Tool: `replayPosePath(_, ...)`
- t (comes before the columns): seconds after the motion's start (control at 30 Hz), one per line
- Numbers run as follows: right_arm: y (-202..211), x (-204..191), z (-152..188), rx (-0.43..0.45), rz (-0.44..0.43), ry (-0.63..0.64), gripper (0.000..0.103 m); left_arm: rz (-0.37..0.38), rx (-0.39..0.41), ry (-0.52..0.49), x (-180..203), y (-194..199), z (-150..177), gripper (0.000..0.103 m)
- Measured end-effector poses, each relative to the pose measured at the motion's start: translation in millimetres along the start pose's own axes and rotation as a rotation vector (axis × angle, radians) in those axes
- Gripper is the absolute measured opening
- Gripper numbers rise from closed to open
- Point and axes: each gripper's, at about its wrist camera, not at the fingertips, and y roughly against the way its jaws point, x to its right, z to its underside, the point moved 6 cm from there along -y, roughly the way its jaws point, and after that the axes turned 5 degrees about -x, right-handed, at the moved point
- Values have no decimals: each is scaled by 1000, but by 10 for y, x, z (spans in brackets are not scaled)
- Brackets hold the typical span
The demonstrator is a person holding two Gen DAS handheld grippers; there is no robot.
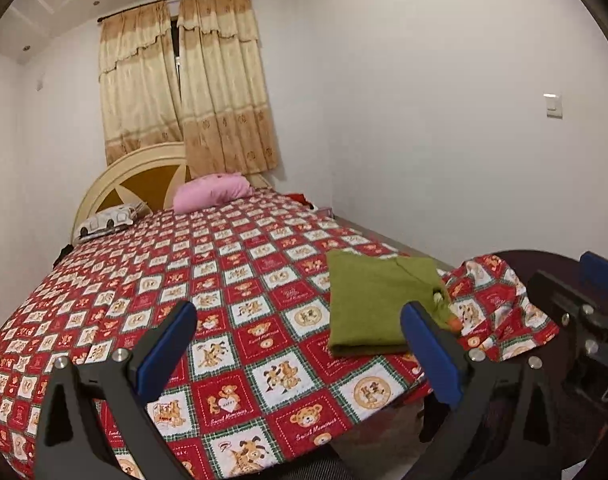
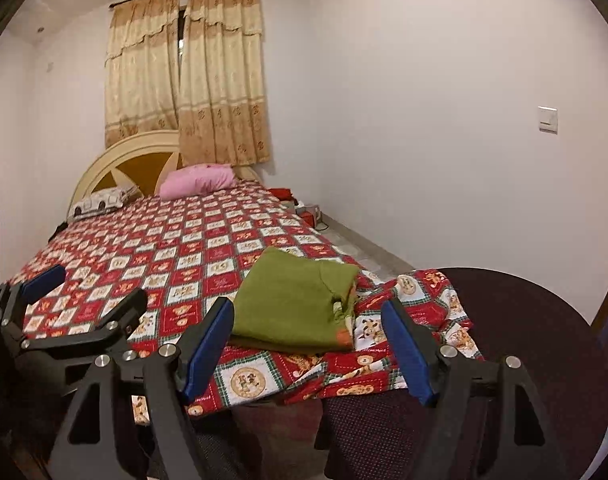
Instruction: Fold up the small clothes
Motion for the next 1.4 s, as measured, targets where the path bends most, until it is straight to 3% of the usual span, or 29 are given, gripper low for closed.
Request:
replayPosePath(0.2,26,67,-24,28,4,-19,77,7,36,16,4,73,-41,103)
replayPosePath(1.4,6,63,32,22,6,-9,77,6,5,-9,83,55,-2,103)
